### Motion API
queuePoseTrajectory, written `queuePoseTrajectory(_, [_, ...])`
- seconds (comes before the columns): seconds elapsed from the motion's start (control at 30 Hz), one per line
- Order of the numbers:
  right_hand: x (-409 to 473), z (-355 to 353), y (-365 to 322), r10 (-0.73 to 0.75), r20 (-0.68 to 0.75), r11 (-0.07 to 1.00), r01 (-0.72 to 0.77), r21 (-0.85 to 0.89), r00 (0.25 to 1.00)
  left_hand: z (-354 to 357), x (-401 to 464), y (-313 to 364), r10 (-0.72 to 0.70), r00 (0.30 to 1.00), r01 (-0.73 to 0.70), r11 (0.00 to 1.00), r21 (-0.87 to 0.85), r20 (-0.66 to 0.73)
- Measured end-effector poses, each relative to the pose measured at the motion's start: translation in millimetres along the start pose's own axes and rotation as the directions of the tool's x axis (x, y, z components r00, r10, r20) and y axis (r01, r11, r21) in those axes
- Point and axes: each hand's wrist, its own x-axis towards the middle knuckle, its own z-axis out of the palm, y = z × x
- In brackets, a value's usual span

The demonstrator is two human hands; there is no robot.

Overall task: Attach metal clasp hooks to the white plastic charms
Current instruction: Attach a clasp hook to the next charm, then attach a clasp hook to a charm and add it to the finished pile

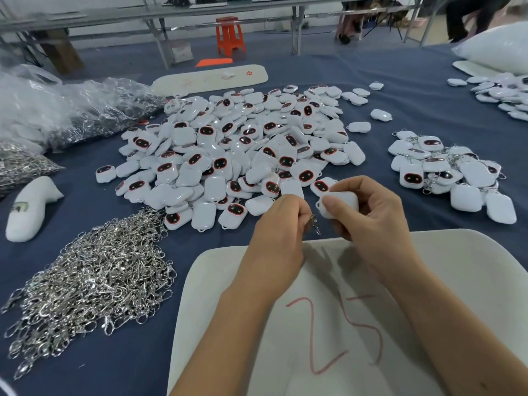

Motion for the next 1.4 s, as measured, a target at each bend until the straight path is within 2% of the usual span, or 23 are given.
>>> queuePoseTrajectory(0.17, [0, 4, 2, -0.008, -0.042, 0.998, 0.005, -0.057, 0.999, 0, 1, 4, 0.0, 0.999, -0.002, 0.999, 0.045, 0.048])
queuePoseTrajectory(0.3, [1, 4, 5, -0.06, -0.1, 0.973, 0.036, -0.229, 0.993, 1, 0, 9, 0.008, 0.997, -0.011, 0.999, 0.035, 0.079])
queuePoseTrajectory(0.57, [0, 4, 6, -0.036, -0.102, 0.971, 0.011, -0.239, 0.994, 4, -2, 9, 0.038, 0.996, -0.042, 0.998, 0.044, 0.079])
queuePoseTrajectory(0.8, [-2, 7, 5, -0.067, -0.092, 0.956, 0.038, -0.29, 0.993, 7, -4, 10, -0.033, 0.996, 0.027, 0.998, 0.065, 0.082])
queuePoseTrajectory(1.03, [-8, 13, 2, -0.178, -0.099, 0.918, 0.129, -0.375, 0.979, 12, -6, 13, -0.136, 0.987, 0.121, 0.977, 0.178, 0.079])
queuePoseTrajectory(1.17, [-13, 18, 2, -0.272, -0.069, 0.86, 0.211, -0.465, 0.96, 15, -10, 14, -0.133, 0.989, 0.118, 0.972, 0.202, 0.06])
queuePoseTrajectory(1.27, [-14, 21, 3, -0.272, -0.105, 0.872, 0.199, -0.447, 0.956, 16, -8, 16, -0.157, 0.987, 0.15, 0.977, 0.152, 0.034])
queuePoseTrajectory(1.4, [-9, 19, 7, -0.167, -0.184, 0.931, 0.094, -0.351, 0.969, 14, -4, 15, -0.132, 0.991, 0.133, 0.991, 0.028, -0.02])
